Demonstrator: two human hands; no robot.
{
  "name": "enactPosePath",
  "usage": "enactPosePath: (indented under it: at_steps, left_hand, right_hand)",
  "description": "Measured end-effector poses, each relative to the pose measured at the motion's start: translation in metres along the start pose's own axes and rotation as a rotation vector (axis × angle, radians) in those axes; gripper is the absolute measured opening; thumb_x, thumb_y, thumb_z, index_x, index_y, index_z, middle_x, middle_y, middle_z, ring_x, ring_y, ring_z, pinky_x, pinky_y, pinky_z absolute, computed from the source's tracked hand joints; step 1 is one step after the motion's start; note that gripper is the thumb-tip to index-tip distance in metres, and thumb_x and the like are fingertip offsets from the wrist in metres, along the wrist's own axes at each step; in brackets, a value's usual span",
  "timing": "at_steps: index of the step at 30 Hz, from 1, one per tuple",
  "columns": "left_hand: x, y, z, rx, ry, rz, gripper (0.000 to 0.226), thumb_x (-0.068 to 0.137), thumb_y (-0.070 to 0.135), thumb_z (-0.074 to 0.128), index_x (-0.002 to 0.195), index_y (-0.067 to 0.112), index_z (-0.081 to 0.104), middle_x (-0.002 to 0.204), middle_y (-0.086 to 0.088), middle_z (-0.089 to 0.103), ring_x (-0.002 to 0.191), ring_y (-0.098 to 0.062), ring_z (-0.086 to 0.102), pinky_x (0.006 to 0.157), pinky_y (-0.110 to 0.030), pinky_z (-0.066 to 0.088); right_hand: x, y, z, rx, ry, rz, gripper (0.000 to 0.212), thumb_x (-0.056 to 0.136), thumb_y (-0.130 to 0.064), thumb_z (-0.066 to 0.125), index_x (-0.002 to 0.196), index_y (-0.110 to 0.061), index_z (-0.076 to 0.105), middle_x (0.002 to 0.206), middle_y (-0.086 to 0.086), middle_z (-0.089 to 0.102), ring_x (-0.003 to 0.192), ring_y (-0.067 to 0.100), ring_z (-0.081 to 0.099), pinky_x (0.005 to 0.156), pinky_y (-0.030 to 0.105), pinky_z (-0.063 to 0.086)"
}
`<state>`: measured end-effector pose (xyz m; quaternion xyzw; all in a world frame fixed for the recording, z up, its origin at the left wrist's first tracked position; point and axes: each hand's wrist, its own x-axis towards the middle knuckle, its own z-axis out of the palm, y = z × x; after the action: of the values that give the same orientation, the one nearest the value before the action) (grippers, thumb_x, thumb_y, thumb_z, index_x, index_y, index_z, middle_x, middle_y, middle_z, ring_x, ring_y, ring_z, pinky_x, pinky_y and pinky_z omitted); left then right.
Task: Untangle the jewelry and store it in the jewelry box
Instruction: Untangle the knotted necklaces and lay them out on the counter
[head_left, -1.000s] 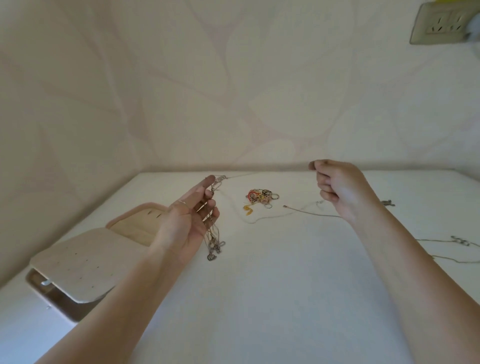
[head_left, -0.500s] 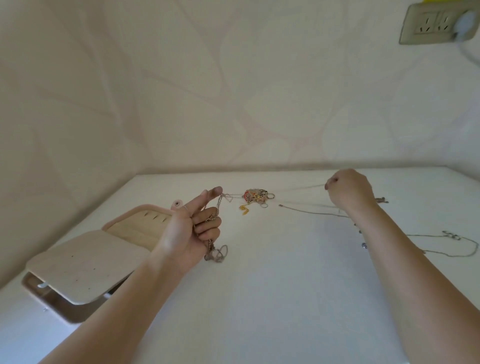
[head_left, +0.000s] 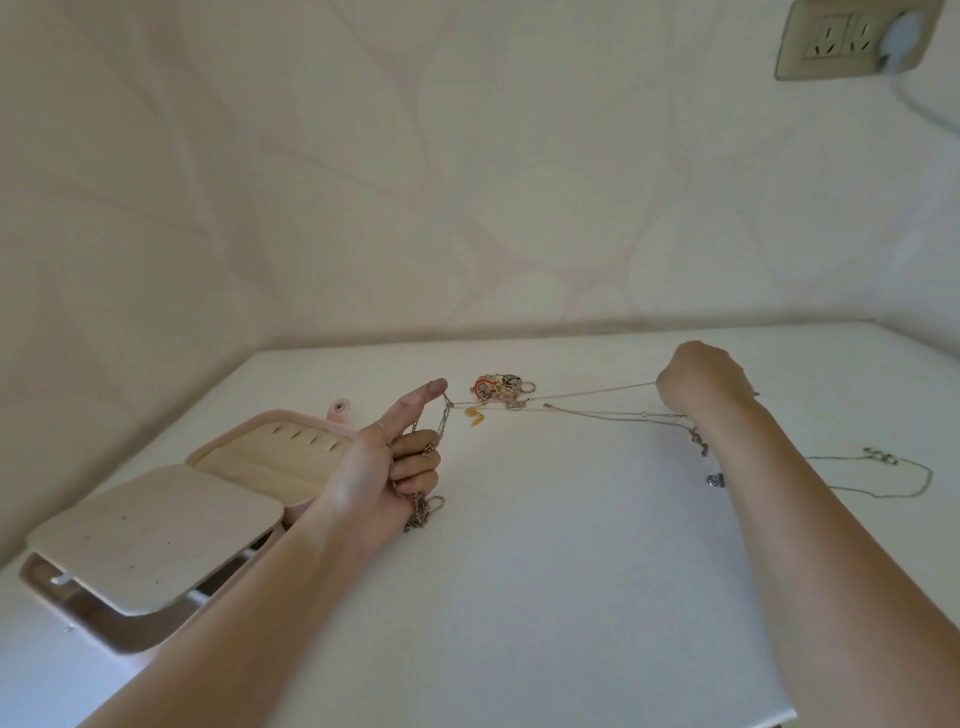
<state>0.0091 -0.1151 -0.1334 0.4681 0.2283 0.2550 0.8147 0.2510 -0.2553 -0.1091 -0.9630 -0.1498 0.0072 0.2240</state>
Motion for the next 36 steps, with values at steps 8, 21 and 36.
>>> enactPosePath:
  at_steps: [8, 21, 36]
  left_hand:
    - [-0.004, 0.001, 0.001, 0.069, -0.127, 0.006, 0.022, 0.094, 0.022, 0.044, 0.103, 0.025, 0.064, 0.046, 0.012, 0.019, 0.040, -0.005, 0.007, 0.039, -0.018, 0.008]
    - [-0.004, 0.006, -0.001, 0.089, -0.224, 0.050, 0.027, 0.084, 0.022, 0.049, 0.101, 0.024, 0.069, 0.042, 0.013, 0.021, 0.034, 0.000, 0.019, 0.038, -0.016, 0.012]
    - [0.000, 0.007, -0.001, 0.157, -0.058, 0.209, 0.031, 0.083, 0.016, 0.058, 0.112, 0.025, 0.063, 0.053, 0.011, 0.030, 0.042, -0.004, 0.020, 0.038, -0.015, 0.017]
  right_hand:
    - [-0.025, -0.029, 0.019, 0.286, -0.107, -0.575, 0.020, 0.089, -0.007, 0.056, 0.103, -0.013, 0.070, 0.107, -0.006, 0.065, 0.105, 0.015, 0.059, 0.080, 0.016, 0.041]
    - [-0.076, -0.059, 0.037, 0.883, -0.684, -0.757, 0.009, 0.080, -0.018, 0.073, 0.088, -0.014, 0.075, 0.093, 0.007, 0.074, 0.101, 0.014, 0.067, 0.099, 0.026, 0.046]
    - [-0.079, -0.056, 0.022, 0.908, -0.850, -0.822, 0.013, 0.075, -0.019, 0.072, 0.084, -0.013, 0.077, 0.072, 0.013, 0.063, 0.061, 0.017, 0.040, 0.049, 0.018, 0.028]
